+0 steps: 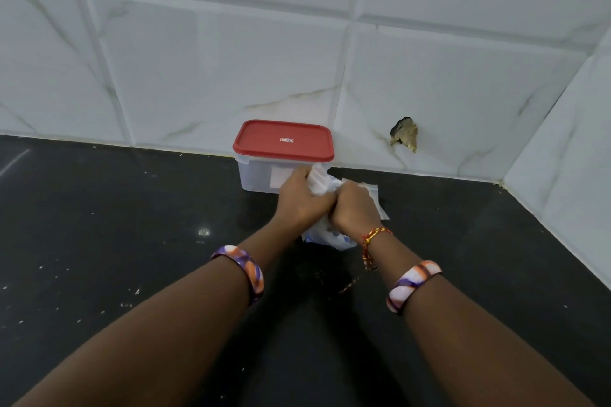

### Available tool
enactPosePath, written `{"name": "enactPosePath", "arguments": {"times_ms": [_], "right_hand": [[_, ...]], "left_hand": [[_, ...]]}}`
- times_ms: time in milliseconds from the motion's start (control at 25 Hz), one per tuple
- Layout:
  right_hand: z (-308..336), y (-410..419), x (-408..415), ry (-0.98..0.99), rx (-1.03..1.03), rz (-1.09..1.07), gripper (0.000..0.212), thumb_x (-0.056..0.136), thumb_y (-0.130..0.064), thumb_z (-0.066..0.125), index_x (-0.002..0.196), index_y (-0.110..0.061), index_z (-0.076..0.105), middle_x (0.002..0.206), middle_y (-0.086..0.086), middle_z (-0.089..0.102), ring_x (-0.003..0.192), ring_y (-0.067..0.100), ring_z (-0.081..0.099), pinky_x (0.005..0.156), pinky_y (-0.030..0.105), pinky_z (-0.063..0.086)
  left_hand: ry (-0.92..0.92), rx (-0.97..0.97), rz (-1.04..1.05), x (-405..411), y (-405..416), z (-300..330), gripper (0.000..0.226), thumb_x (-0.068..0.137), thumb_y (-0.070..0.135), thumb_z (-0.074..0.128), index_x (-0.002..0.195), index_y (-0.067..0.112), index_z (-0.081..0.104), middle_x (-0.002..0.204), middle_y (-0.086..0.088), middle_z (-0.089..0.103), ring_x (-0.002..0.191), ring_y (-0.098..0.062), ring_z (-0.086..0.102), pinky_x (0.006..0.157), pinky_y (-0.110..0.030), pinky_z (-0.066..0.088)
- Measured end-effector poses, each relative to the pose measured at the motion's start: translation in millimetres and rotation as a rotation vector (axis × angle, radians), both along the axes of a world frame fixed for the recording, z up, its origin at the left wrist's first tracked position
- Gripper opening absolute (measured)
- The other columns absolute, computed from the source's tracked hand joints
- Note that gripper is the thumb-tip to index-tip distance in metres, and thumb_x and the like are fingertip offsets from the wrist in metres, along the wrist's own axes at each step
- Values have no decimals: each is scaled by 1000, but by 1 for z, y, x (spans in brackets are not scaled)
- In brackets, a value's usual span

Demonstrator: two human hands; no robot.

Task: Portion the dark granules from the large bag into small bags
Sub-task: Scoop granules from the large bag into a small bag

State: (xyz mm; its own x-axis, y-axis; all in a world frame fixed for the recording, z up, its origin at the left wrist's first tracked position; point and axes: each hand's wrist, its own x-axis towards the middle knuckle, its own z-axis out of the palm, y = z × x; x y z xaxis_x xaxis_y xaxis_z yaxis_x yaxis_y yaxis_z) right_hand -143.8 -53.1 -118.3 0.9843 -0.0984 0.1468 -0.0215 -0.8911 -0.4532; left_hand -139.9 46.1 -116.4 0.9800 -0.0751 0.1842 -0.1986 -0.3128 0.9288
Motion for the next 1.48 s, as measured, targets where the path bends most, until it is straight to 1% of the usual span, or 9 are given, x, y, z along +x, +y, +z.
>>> {"name": "enactPosePath", "arguments": {"times_ms": [120, 200, 320, 480, 680, 920, 1080, 1200, 1480], "right_hand": [[-18, -11, 1, 65, 233, -135, 16, 82, -2, 54, 92, 1, 66, 85, 15, 65, 85, 27, 62, 64, 28, 40], [-25, -15, 1, 181, 536, -227, 13, 83, 2, 52, 85, 2, 66, 72, 14, 58, 67, 24, 57, 52, 25, 42], [-15, -15, -5, 246, 821, -342, 8, 83, 1, 58, 87, 3, 66, 75, 16, 60, 47, 16, 50, 32, 16, 37], [10, -17, -10, 163, 753, -368, 18, 80, 2, 62, 96, 7, 66, 73, 15, 63, 44, 14, 52, 36, 20, 39], [21, -25, -27, 191, 793, -372, 27, 84, -1, 62, 110, 7, 62, 70, 13, 66, 34, 6, 49, 32, 14, 37], [21, -26, -39, 204, 876, -375, 31, 85, -2, 61, 115, 6, 60, 72, 12, 66, 43, 8, 50, 34, 14, 37], [27, -25, -41, 163, 851, -368, 31, 86, -3, 60, 116, 6, 59, 75, 13, 67, 38, 6, 50, 31, 13, 35], [35, -25, -46, 158, 839, -379, 29, 87, -4, 58, 115, 5, 60, 81, 14, 68, 27, 3, 46, 30, 13, 33], [68, -30, -65, 122, 863, -369, 20, 88, 0, 56, 106, 6, 64, 66, 10, 63, 36, 5, 46, 34, 12, 37]], "left_hand": [[-69, 175, -107, 3, -13, 2, 42, 79, 19, 71, 114, 9, 50, 99, 3, 53, 93, -11, 52, 73, -16, 38], [-76, 246, -135, 7, -11, 2, 47, 76, 17, 72, 117, 9, 50, 103, -2, 56, 98, -17, 55, 75, -19, 38], [-25, 201, -66, 11, -1, 9, 52, 76, 5, 66, 124, 7, 45, 114, -10, 57, 107, -22, 55, 81, -26, 43], [-41, 214, 39, 10, 12, 21, 60, 76, 5, 64, 131, 8, 39, 118, -10, 54, 98, -17, 50, 77, -27, 41], [-42, 300, 32, 1, 25, 26, 68, 75, 14, 70, 135, 8, 36, 121, -11, 54, 95, -14, 45, 75, -26, 38], [-18, 275, 39, -14, 36, 30, 64, 74, 23, 75, 125, 5, 41, 101, -2, 46, 92, -16, 46, 59, -19, 35], [-88, 243, 75, -20, 49, 29, 68, 73, 26, 76, 128, 7, 41, 116, -9, 55, 97, -17, 50, 73, -25, 41], [-56, 204, -57, -25, 55, 31, 83, 72, 26, 78, 139, 11, 31, 132, -8, 46, 118, -23, 48, 91, -31, 44], [-170, 333, -62, -27, 57, 35, 73, 70, 24, 79, 132, 11, 43, 129, -5, 55, 112, -20, 52, 86, -26, 41]]}}
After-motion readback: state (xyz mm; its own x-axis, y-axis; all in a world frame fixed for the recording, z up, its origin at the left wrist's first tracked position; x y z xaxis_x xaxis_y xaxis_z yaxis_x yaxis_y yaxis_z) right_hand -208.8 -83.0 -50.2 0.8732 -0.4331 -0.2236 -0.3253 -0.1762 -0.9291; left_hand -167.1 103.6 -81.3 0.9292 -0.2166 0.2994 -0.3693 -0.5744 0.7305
